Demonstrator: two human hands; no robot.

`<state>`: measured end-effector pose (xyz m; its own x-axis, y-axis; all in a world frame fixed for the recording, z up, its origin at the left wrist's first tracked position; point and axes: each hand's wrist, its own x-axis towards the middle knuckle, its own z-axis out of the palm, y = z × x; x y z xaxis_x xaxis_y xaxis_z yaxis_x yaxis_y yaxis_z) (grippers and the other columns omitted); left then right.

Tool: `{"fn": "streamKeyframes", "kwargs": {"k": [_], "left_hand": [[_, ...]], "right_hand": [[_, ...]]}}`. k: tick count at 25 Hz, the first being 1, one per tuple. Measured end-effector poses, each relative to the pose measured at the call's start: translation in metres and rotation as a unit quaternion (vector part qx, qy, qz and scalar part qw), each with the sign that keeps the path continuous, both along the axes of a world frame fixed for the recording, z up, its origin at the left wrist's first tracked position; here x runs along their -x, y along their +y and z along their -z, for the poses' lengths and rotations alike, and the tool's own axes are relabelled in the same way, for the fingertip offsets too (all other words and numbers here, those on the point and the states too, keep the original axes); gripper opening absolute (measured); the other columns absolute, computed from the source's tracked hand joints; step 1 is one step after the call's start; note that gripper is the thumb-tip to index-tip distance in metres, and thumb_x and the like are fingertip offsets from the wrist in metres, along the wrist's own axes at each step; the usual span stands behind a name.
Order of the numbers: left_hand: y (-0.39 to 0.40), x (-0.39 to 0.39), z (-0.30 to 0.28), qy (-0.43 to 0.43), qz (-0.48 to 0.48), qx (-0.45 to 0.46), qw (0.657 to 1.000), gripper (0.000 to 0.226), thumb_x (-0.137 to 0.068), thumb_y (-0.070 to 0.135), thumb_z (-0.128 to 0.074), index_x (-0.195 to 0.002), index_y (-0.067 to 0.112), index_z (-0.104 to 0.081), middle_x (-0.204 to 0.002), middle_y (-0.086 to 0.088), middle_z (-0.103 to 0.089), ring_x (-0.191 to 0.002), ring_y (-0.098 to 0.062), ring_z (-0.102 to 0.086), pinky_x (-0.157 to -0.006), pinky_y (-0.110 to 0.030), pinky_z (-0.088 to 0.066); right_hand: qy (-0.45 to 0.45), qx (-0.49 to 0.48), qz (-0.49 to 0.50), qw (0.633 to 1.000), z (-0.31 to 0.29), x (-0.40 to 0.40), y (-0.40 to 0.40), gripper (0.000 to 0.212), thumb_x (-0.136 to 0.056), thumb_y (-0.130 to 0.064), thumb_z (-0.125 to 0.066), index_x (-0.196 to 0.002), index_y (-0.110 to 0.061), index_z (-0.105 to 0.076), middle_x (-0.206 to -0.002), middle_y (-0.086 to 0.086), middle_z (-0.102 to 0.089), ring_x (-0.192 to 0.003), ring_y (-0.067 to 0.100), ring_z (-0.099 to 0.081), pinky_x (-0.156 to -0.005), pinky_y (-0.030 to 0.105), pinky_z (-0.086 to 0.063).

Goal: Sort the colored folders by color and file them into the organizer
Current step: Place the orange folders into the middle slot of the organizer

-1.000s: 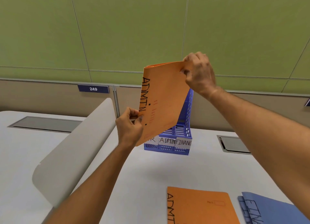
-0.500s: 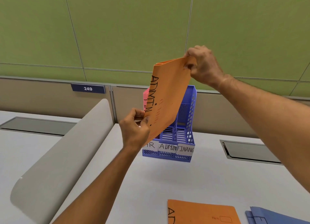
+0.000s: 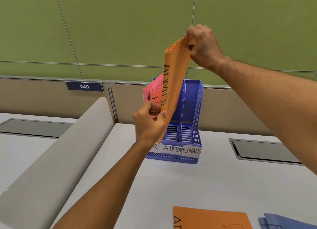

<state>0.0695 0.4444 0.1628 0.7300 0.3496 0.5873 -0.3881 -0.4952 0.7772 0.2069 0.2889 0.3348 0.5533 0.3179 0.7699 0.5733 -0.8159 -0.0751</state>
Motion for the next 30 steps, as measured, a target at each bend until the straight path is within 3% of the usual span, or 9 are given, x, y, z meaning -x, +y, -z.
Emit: {"fn": "streamKeyframes", "kwargs": {"k": [9,15,24,30], "left_hand": [[-0.009,-0.043,0.011,0.050,0.023,-0.016,0.998,0.020,-0.079,0.015,-0.076,-0.086,0.018,-0.057,-0.079,0.010,-0.060,-0.070,0.003,-0.059,-0.063,-0.003,-0.046],[0.000,-0.049,0.034,0.098,0.015,-0.019,0.995,0.022,-0.078,0.017,-0.077,-0.087,0.020,-0.057,-0.081,0.007,-0.063,-0.072,-0.004,-0.061,-0.067,-0.013,-0.049],[0.003,-0.048,0.050,0.080,0.001,-0.028,0.996,0.025,-0.078,0.021,-0.077,-0.092,0.022,-0.057,-0.086,0.007,-0.065,-0.078,-0.008,-0.064,-0.075,-0.030,-0.059],[0.003,-0.048,0.054,0.080,-0.021,-0.088,0.993,0.041,-0.076,0.032,-0.077,-0.109,0.022,-0.056,-0.105,0.004,-0.067,-0.090,-0.013,-0.064,-0.078,-0.036,-0.059]], "right_hand": [[0.004,0.026,0.032,0.999,0.012,-0.036,0.002,0.028,-0.087,-0.002,-0.057,-0.114,-0.008,-0.060,-0.113,0.017,-0.057,-0.110,0.030,-0.049,-0.080,0.026,-0.033],[0.052,0.085,0.036,0.994,0.037,-0.046,0.005,0.026,-0.088,0.000,-0.055,-0.112,-0.008,-0.062,-0.109,0.019,-0.057,-0.108,0.033,-0.049,-0.082,0.034,-0.039],[0.122,0.131,0.020,0.984,0.089,-0.041,0.014,0.029,-0.088,0.004,-0.053,-0.111,-0.009,-0.063,-0.109,0.013,-0.058,-0.107,0.029,-0.051,-0.089,0.037,-0.045],[0.151,0.166,0.016,0.974,0.108,-0.034,0.008,0.026,-0.090,-0.013,-0.052,-0.116,-0.014,-0.057,-0.119,0.007,-0.056,-0.113,0.026,-0.048,-0.093,0.038,-0.045]]}}
